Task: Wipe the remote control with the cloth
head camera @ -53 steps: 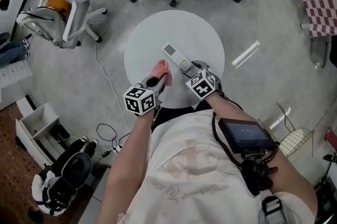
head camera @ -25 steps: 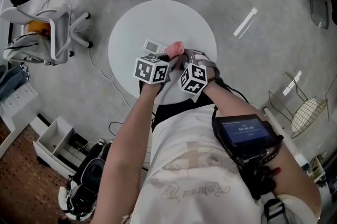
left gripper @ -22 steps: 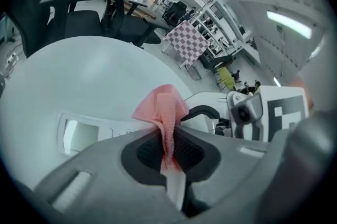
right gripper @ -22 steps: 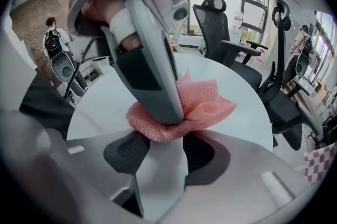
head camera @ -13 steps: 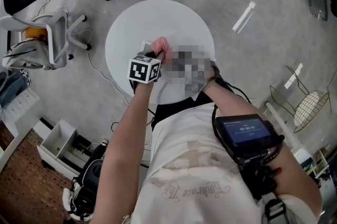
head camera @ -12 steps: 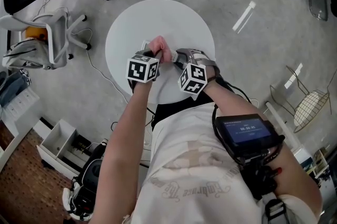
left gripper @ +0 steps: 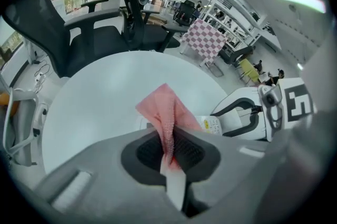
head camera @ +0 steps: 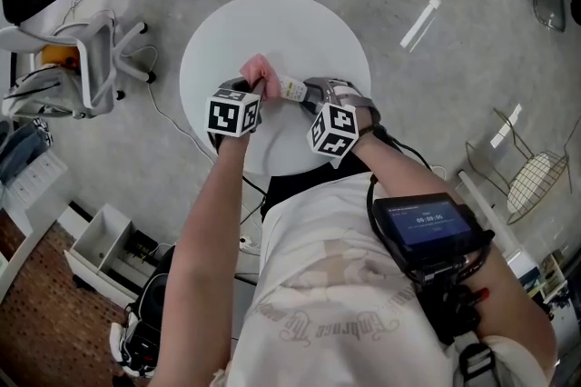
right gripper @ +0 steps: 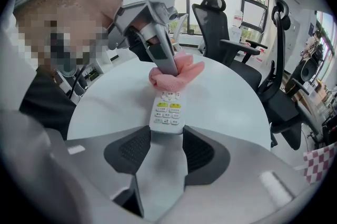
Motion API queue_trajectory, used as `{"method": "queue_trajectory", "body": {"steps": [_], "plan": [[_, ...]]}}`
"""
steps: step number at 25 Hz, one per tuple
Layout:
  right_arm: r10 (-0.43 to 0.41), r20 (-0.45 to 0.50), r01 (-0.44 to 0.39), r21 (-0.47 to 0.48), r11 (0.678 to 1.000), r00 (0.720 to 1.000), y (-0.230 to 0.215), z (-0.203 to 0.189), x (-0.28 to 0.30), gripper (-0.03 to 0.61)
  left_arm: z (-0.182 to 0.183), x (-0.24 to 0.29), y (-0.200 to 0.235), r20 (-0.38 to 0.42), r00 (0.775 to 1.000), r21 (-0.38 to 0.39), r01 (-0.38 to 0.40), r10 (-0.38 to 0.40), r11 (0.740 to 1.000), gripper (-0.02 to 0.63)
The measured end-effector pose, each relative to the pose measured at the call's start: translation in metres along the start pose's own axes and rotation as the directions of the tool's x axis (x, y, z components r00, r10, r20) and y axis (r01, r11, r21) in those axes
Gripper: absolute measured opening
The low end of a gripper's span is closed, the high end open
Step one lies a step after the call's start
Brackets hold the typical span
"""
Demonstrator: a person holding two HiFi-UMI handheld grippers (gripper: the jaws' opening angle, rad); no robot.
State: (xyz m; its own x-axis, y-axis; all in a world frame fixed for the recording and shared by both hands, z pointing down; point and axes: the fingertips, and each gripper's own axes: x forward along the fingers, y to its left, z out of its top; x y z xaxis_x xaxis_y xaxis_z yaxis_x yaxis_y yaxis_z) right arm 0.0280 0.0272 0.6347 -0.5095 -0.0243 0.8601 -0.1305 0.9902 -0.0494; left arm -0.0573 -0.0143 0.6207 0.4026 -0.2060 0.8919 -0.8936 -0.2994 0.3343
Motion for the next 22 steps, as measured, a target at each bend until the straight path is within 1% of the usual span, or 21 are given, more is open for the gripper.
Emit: {"method": "queue_trajectory", "body": {"steps": [3,6,8,11,14,17,19,22], "plan": [[-0.001,-0.003,0.001,0.002,1.0,1.0,0.0,-0.002,0.0,0.202,-0.001,-0.005,0.022,-0.009,0.998,-0.017,-0.067,0.066,0.998,0.021],[0.0,-0.006,0.0,0.001,1.0,1.0,-0.001,-0.003,0.0,0.202,-0.002,-0.013,0.047,-0.027,0.992,-0.013,-0.121,0.12,0.993,0.021],[0.0,-0.006,0.0,0.002,1.0,1.0,-0.001,-0.004,0.0,0.202,-0.002,-0.017,0.058,-0.043,0.988,0.012,-0.149,0.149,0.989,0.021],[0.003,-0.006,-0.003,0.004,1.0,1.0,-0.002,-0.004,0.0,0.202,-0.003,-0.017,0.06,-0.075,0.982,0.094,-0.167,0.175,0.981,0.021],[0.004,-0.008,-0.004,0.003,1.0,1.0,-0.002,-0.005,0.0,0.202,-0.003,-0.011,0.044,-0.084,0.986,0.157,-0.131,0.146,0.979,0.018],[0.006,-0.01,-0.006,0.001,1.0,1.0,-0.003,-0.005,0.001,0.202,-0.002,-0.004,0.02,-0.08,0.994,0.19,-0.056,0.073,0.98,0.018],[0.007,-0.012,-0.007,0.002,1.0,1.0,-0.003,-0.005,0.001,0.202,-0.002,0.001,0.004,-0.087,0.996,0.214,-0.013,0.033,0.977,0.018],[0.007,-0.013,-0.007,0.003,1.0,1.0,-0.003,-0.005,0.002,0.202,0.0,0.007,-0.014,-0.081,0.997,0.211,0.022,-0.005,0.977,0.018]]}}
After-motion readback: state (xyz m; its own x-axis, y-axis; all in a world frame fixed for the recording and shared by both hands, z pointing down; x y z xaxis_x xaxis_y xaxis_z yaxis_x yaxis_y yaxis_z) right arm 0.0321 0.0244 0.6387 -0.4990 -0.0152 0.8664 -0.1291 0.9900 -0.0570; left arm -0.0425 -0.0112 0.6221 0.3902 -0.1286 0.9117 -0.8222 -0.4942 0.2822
